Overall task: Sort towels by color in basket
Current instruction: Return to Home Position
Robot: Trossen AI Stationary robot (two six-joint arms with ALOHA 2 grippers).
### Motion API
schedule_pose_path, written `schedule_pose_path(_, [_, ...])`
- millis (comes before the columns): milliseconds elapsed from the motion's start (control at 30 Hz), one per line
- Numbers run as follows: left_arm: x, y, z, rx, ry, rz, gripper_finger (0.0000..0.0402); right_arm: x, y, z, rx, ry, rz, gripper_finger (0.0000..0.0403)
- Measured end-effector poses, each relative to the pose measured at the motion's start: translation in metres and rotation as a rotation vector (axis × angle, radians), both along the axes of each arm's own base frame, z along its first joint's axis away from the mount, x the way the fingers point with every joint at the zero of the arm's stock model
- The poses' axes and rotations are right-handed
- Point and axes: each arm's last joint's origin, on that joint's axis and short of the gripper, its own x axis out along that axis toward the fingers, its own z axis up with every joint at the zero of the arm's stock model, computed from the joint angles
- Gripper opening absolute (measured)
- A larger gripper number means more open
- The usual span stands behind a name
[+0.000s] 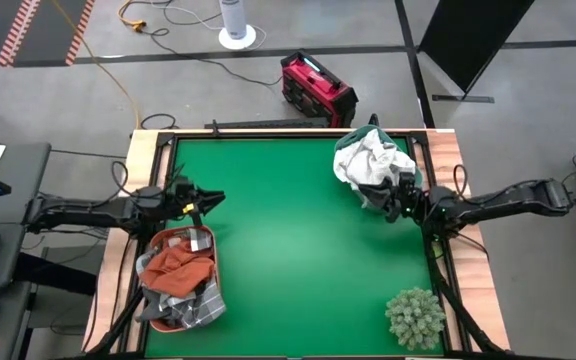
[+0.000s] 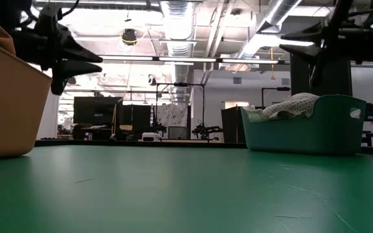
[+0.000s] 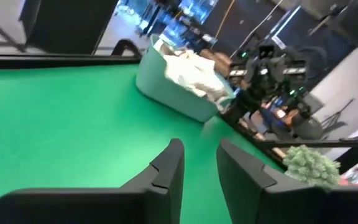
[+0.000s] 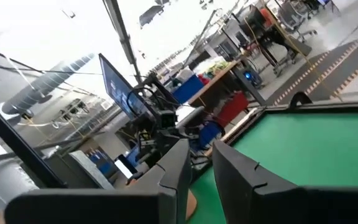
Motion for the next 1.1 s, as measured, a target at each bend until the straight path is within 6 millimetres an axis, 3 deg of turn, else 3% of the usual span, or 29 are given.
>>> schedule_pose_path(167, [0.000, 0.000, -0.018, -0.003, -0.087, 0.002, 0.0059, -0.002, 0.000, -0.010, 0.049, 0.017, 0.011, 0.0096])
schedule_pose_path(367, [-0.001, 0.000, -0.025, -0.003, -0.087, 0.014, 0.0032, -0.003, -0.005, -0.011, 0.072, 0.015, -0.029, 0.0096])
schedule_pose_path(700, [-0.001, 0.001, -0.028, -0.091, -0.057, 0.059, 0.0025, -0.003, -0.011, -0.013, 0.076, 0.042, -0.090, 0.0097])
schedule_pose_path(933, [-0.001, 0.002, -0.033, 0.098, 0.073, 0.064, 0.0025, -0.001, -0.011, -0.027, 0.071, 0.188, -0.095, 0.0097])
schedule_pose_path(1100, [-0.001, 0.002, -0.030, 0.386, 0.165, 0.052, 0.0025, -0.001, -0.012, -0.033, -0.040, 0.298, -0.117, 0.0097])
